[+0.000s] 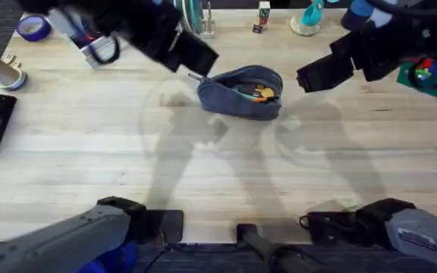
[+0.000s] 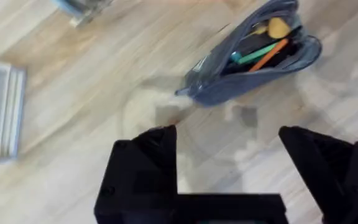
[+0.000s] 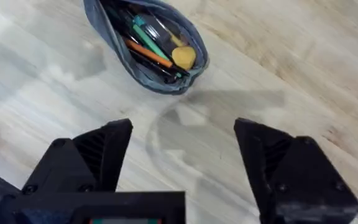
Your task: Unzip the bag, pick up the pens from the table one at a time and place them inside, then zip the bag closed.
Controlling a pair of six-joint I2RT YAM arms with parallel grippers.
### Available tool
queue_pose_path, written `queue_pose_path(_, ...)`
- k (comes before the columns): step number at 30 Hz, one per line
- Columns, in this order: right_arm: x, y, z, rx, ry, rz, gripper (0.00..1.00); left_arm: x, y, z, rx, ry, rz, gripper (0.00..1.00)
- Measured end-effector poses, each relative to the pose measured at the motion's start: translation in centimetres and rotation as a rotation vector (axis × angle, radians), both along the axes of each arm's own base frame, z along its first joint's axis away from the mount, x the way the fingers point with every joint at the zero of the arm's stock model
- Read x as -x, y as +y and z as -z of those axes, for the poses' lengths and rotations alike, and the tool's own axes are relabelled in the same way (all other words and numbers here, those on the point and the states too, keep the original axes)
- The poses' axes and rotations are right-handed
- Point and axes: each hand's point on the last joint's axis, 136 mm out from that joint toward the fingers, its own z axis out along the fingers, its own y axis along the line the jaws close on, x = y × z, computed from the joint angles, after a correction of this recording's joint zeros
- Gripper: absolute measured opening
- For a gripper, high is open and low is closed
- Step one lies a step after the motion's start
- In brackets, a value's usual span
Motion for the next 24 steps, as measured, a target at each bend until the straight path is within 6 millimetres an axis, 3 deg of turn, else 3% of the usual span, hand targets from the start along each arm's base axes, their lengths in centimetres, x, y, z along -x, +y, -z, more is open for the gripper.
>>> queue_pose_path(8,0.0,0.1,-0.2,-0.010,0.009,0.020,0.996,3.1,3.9,1.1,0.023,-0.019,-0.134,0.995)
queue_pose_path(17,-2.0,1.9,-1.0,-0.013,0.006,-0.014,0.997,5.9,7.5,4.1,0.074,0.021,-0.285,0.995)
queue_pose_path(24,-2.7,2.6,-2.3,-0.020,-0.014,-0.029,0.996,6.3,9.5,5.3,0.129,0.017,-0.384,0.994)
